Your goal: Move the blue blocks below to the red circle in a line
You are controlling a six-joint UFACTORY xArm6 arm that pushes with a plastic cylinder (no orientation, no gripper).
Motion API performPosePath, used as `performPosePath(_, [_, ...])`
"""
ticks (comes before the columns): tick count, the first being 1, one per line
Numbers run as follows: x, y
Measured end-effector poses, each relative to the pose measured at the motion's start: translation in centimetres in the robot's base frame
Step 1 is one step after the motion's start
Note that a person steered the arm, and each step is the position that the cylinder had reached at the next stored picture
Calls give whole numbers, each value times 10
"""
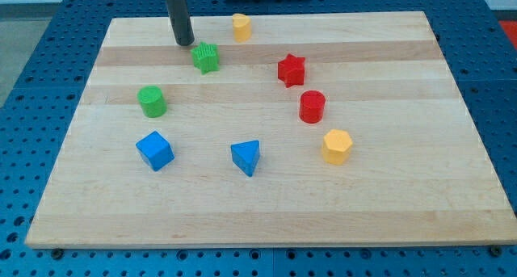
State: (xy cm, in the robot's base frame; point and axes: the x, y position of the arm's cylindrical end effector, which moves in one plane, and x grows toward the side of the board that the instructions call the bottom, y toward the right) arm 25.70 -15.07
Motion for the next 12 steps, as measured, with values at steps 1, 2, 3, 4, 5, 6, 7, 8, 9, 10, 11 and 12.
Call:
performPosePath(1, [14, -8])
performPosePath(2, [85, -41])
performPosePath(3, [124, -63])
performPosePath(4, [194, -65])
performPosePath(5, [215, -64])
performPosePath(6, [258, 6])
performPosePath(7, [294, 69])
performPosePath(8, [308, 42])
performPosePath(9, [346, 59])
performPosePath(10, [312, 106])
performPosePath(11, [268, 115])
performPosePath(12, [258, 94])
